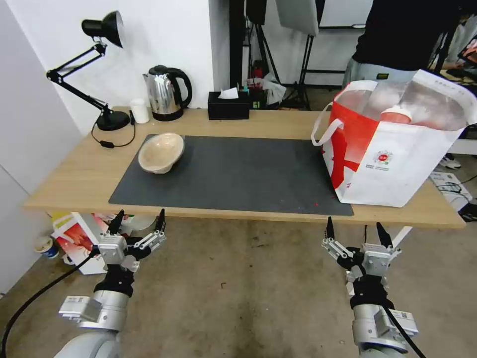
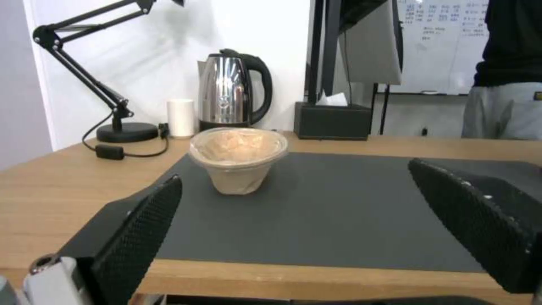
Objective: Pick up the trash from the table and place it into the takeout bag.
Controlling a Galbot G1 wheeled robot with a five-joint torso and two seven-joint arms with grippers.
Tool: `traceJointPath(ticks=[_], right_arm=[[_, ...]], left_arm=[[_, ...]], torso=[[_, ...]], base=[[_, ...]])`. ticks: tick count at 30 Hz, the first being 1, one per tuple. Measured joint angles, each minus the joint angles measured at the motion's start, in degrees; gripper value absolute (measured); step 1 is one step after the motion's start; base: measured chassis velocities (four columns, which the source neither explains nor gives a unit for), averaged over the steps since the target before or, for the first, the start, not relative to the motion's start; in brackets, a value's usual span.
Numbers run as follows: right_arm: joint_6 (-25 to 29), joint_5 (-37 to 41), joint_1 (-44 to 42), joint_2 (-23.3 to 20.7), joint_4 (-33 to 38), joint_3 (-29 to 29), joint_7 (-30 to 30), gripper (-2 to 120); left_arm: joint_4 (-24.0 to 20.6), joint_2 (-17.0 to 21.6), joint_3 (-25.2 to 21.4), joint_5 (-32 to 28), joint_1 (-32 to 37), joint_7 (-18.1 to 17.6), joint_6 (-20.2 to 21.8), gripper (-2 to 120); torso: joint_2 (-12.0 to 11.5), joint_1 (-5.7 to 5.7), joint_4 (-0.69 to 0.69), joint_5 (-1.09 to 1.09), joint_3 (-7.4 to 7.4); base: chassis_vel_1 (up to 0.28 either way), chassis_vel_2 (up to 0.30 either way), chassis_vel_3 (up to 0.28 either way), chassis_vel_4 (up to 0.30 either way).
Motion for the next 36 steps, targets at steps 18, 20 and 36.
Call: traceJointPath(ticks=[18,20,36], right_arm=[[0.18,-0.16,0.27,0.26,-1.00,-0.73,-1.66,100],[0.25,-0.16,0.32,0.26,-1.09,-0.73,-1.70,100],[0.65,-0.59,0.41,0.46,-1.17,-0.80,-1.69,100]], left_arm=[[0.20,0.09,-0.18,-0.16,0.00,-0.04,-0.04,100],[0.23,0.09,-0.18,-0.17,-0.01,-0.04,-0.06,100],[0.30,-0.32,-0.61,0.07,0.02,1.01,-1.99,100]], torso=[[0.00,0.00,0.00,0.00,0.00],[0.00,0.00,0.00,0.00,0.00],[0.00,0.00,0.00,0.00,0.00]], base=[[0.000,0.000,0.000,0.000],[0.000,0.000,0.000,0.000],[0.000,0.000,0.000,0.000]])
